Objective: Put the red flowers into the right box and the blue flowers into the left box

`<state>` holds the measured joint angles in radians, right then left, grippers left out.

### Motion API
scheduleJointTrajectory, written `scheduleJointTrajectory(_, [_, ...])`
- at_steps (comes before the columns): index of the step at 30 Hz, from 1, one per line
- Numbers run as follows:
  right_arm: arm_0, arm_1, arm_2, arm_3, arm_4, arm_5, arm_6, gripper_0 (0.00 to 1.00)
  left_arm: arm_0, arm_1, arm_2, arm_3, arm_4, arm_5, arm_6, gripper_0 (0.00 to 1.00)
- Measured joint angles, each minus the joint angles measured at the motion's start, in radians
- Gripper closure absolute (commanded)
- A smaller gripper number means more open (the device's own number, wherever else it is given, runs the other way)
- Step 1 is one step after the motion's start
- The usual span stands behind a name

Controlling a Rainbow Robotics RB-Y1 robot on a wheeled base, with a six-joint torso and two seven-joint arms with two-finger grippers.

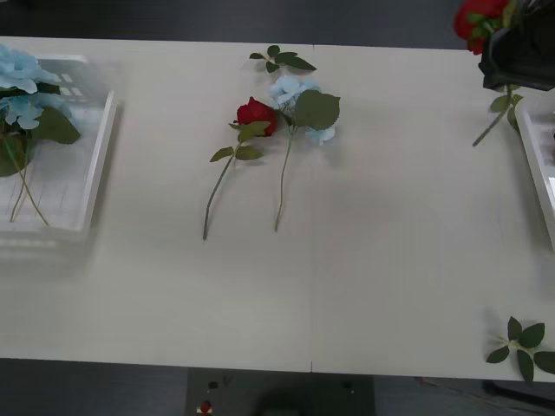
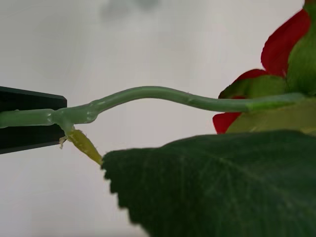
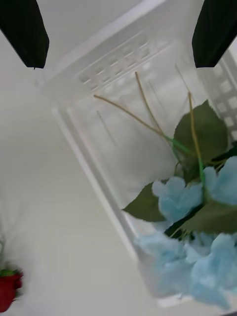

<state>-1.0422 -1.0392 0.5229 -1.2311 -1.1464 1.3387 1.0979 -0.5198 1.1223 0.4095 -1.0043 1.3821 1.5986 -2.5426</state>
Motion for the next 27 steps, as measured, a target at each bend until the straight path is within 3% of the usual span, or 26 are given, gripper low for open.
scheduleJointTrajectory(5, [0.0,-0.043,-0.004,0.135,0.041,0.007,0.166,1.0,0.0,-0.036,0.021,-0.002,0.215,0.07,-0.148,0.16])
scheduleJointTrajectory(10, [0.0,-0.046,-0.024,0.31,0.13,0.007,0.278,1.0,-0.029,-0.144,0.004,-0.002,0.401,0.116,-0.153,0.16])
scheduleJointTrajectory(14, [0.0,-0.046,-0.101,0.444,0.204,0.007,0.367,1.0,-0.058,-0.232,-0.072,-0.02,0.527,0.099,-0.153,0.16])
scheduleJointTrajectory(20, [0.013,-0.046,-0.233,0.572,0.361,-0.047,0.508,1.0,-0.06,-0.315,-0.217,-0.196,0.537,-0.071,-0.153,0.16])
scheduleJointTrajectory(27, [0.178,-0.042,-0.395,0.527,0.557,-0.138,0.571,1.0,-0.06,-0.483,-0.25,-0.3,0.335,-0.195,-0.153,0.16])
